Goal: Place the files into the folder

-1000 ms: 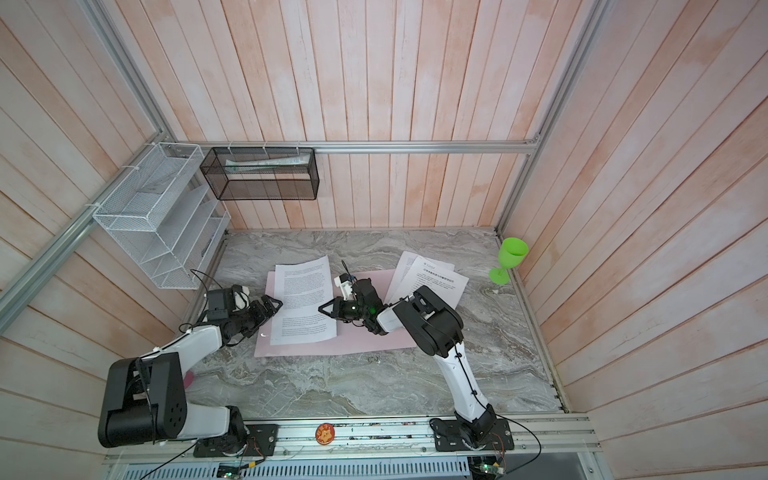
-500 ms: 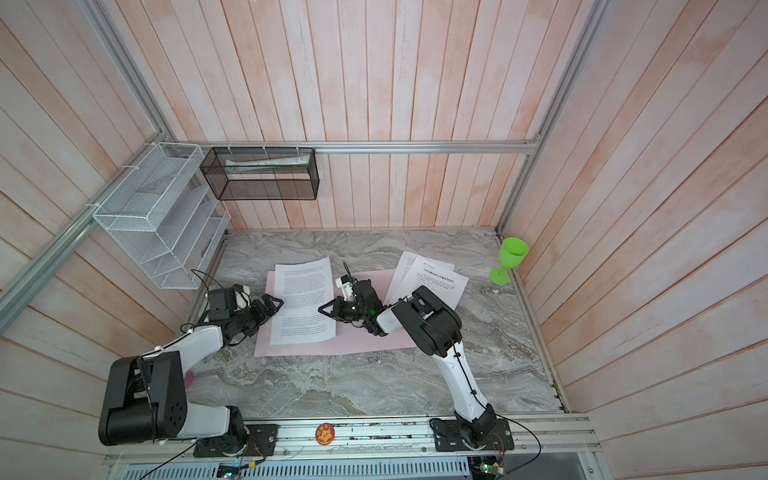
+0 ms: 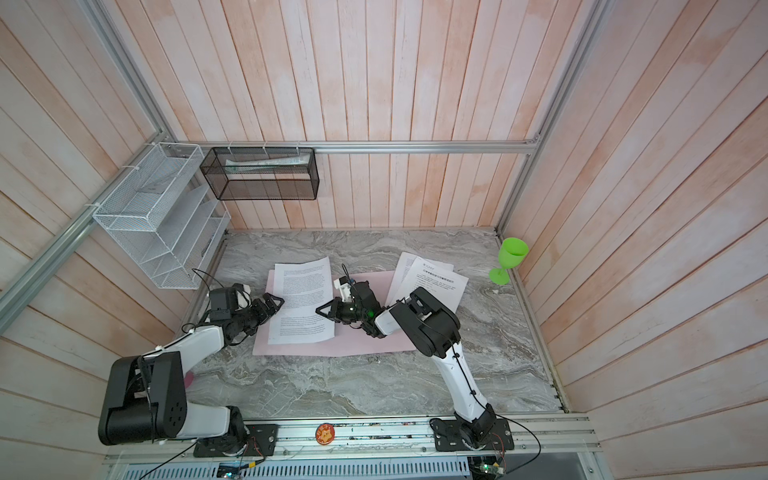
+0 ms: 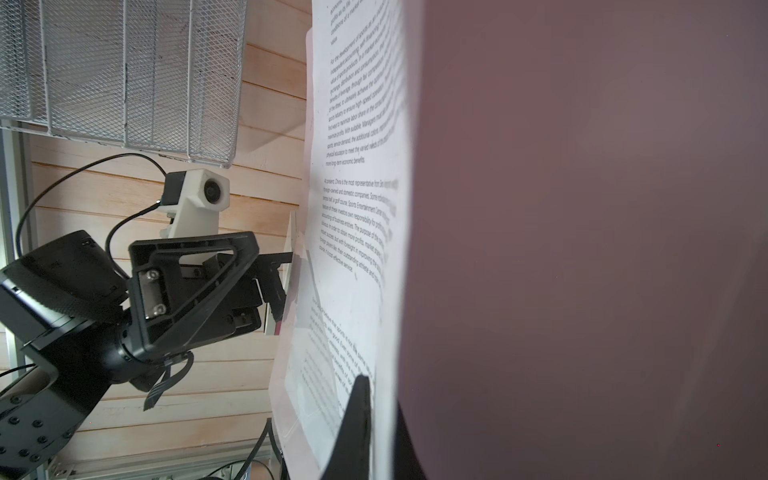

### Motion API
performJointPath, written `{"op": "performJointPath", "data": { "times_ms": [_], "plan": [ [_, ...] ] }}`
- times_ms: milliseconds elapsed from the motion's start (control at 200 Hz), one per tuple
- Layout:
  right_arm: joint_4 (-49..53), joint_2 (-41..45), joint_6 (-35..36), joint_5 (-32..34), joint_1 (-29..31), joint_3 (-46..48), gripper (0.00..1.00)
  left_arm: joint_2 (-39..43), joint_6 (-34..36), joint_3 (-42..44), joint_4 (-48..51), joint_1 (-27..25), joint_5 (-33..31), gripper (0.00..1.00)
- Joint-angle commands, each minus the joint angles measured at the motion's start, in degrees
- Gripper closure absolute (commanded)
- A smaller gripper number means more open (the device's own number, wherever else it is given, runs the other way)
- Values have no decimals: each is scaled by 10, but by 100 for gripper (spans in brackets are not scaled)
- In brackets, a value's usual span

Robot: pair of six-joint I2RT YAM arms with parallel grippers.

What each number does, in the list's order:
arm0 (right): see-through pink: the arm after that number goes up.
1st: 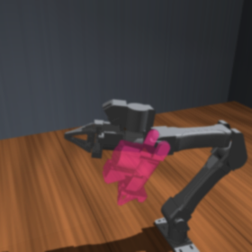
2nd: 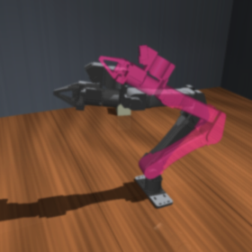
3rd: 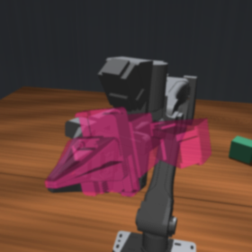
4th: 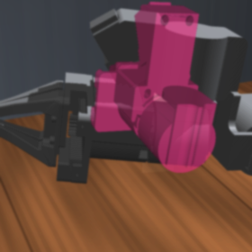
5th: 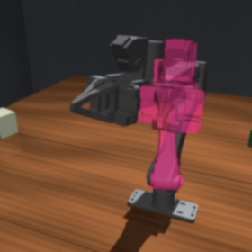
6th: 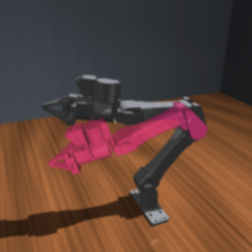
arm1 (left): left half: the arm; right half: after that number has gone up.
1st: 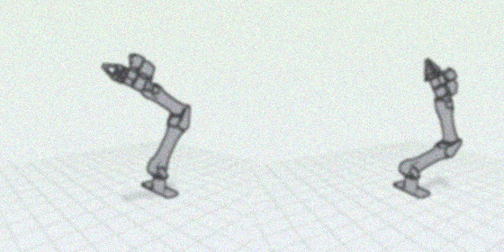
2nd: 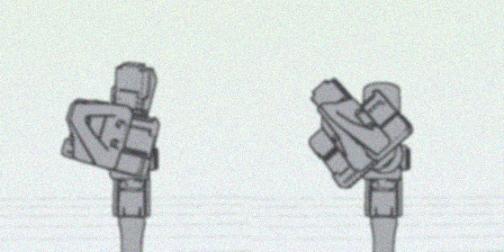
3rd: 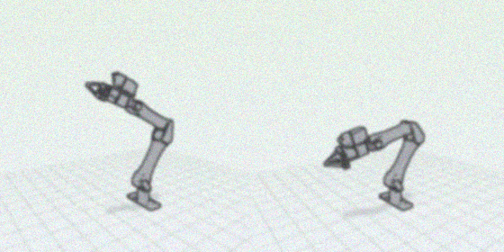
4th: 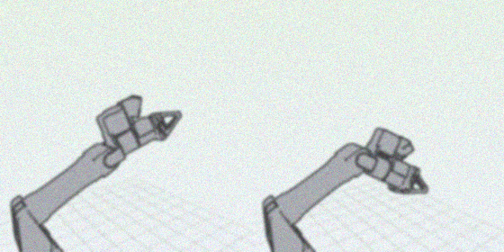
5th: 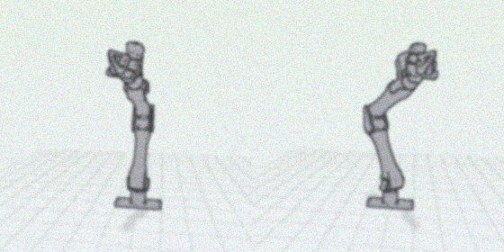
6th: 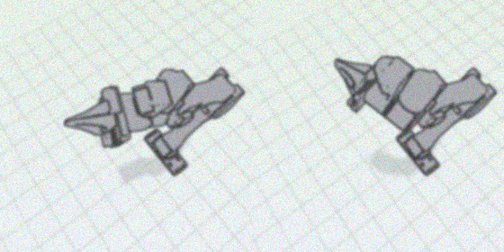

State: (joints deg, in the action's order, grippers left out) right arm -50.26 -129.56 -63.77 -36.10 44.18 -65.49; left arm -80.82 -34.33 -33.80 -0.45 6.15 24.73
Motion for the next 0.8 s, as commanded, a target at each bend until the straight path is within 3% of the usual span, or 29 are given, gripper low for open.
{"op": "performJointPath", "data": {
  "times_ms": [0,145,360,495,595,795],
  "plan": [
    [1,-9,-18,-19,20,-2,100,-4,-13,10,-17,-9,2,1],
    [19,-5,-21,-14,25,-2,100,3,-24,19,-27,-12,-5,2],
    [250,43,105,61,28,-53,100,19,-23,26,-22,-14,-11,1],
    [355,72,163,97,32,-74,71,28,-22,27,-16,-14,-14,1],
    [388,86,175,105,33,-72,59,29,-22,28,-16,-15,-18,1],
    [474,137,218,152,31,-71,55,29,-21,29,-19,-15,-19,1]
  ]
}}
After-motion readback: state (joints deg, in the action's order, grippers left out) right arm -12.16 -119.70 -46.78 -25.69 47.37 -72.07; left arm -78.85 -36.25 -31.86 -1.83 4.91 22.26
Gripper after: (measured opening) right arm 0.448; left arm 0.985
